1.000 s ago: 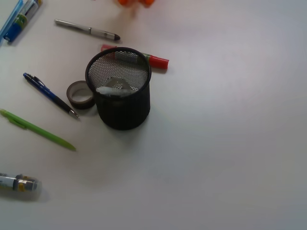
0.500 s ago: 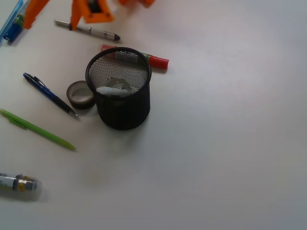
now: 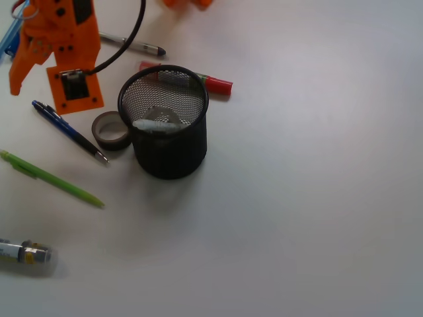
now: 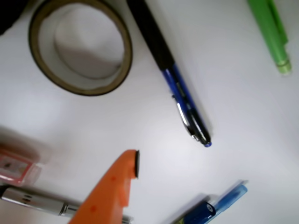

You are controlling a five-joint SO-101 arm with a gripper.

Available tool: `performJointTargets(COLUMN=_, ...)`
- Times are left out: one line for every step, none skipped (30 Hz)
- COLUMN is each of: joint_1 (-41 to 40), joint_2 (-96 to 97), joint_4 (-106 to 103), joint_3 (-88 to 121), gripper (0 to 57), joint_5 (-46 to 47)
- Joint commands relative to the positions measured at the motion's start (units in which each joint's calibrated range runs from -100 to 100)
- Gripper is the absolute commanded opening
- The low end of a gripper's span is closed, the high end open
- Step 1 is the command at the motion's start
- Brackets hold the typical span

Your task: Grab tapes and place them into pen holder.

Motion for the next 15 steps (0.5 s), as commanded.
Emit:
performJointTargets(joint_1=-1.58, joint_2=4.75, joint_4=3.28, joint_3=-13.81, gripper=38.0, joint_5=0.68)
performJointTargets(joint_1=-1.88, joint_2=6.19, joint_4=4.42, joint_3=-16.07, gripper=38.0, joint_5=0.49)
performJointTargets(joint_1=-2.03, joint_2=7.64, joint_4=5.38, joint_3=-17.97, gripper=38.0, joint_5=-0.05)
performJointTargets(joint_1=-2.11, joint_2=9.0, joint_4=6.52, joint_3=-19.88, gripper=38.0, joint_5=-0.83)
performJointTargets(joint_1=-2.55, joint_2=10.36, joint_4=7.66, joint_3=-21.6, gripper=38.0, joint_5=-1.71)
performJointTargets(joint_1=-2.85, joint_2=11.55, joint_4=8.79, joint_3=-23.14, gripper=38.0, joint_5=-2.74)
performJointTargets(joint_1=-3.08, joint_2=12.65, joint_4=9.76, joint_3=-24.59, gripper=38.0, joint_5=-3.96)
performJointTargets(joint_1=-3.23, joint_2=13.67, joint_4=10.81, joint_3=-25.95, gripper=38.0, joint_5=-5.13)
performJointTargets(joint_1=-3.45, joint_2=14.61, joint_4=11.86, joint_3=-27.21, gripper=38.0, joint_5=-6.35)
performJointTargets(joint_1=-3.53, joint_2=15.37, joint_4=12.73, joint_3=-28.48, gripper=38.0, joint_5=-7.42)
performJointTargets(joint_1=-3.6, joint_2=16.05, joint_4=13.43, joint_3=-29.66, gripper=38.0, joint_5=-8.5)
performJointTargets(joint_1=-3.75, joint_2=16.56, joint_4=14.13, joint_3=-30.84, gripper=38.0, joint_5=-9.47)
performJointTargets(joint_1=-3.9, joint_2=16.99, joint_4=14.74, joint_3=-32.01, gripper=38.0, joint_5=-10.35)
performJointTargets(joint_1=-4.05, joint_2=17.33, joint_4=15.18, joint_3=-33.28, gripper=38.0, joint_5=-11.18)
performJointTargets(joint_1=-4.5, joint_2=17.58, joint_4=15.35, joint_3=-34.19, gripper=38.0, joint_5=-12.06)
